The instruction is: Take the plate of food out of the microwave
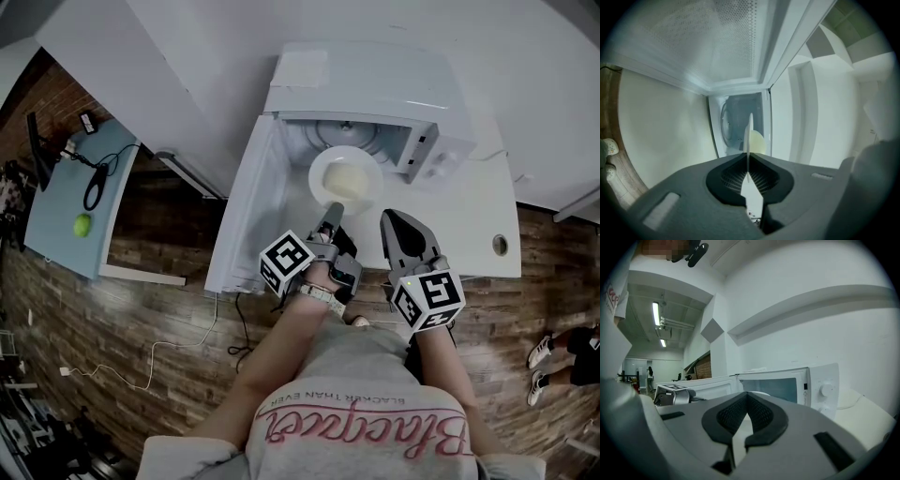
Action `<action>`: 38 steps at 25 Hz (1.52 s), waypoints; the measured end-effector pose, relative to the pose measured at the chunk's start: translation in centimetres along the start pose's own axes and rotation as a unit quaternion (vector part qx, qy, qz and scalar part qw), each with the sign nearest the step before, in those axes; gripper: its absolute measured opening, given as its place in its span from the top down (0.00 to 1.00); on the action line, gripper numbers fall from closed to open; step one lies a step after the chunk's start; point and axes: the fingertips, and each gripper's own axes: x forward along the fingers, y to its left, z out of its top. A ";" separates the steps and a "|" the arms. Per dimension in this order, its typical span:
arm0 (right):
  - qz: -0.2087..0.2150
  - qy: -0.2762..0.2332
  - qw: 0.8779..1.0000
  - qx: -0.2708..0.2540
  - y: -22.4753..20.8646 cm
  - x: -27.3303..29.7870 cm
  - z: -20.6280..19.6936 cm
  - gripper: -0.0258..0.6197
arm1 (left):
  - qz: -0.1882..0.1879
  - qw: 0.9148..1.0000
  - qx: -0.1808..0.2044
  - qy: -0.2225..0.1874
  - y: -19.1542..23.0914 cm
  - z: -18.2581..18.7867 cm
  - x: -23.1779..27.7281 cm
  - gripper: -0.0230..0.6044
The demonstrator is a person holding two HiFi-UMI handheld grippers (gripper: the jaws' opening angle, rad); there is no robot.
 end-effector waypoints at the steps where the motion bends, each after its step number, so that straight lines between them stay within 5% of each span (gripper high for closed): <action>1: 0.000 -0.003 1.000 -0.001 0.0 0.1 0.2 0.95 | -0.002 1.000 0.001 0.001 -0.2 0.1 -0.1 0.93; 38: -0.006 -0.047 0.998 -0.050 -0.3 -0.1 3.9 0.95 | -0.039 0.999 0.003 0.002 -6.5 -0.1 -1.0 0.93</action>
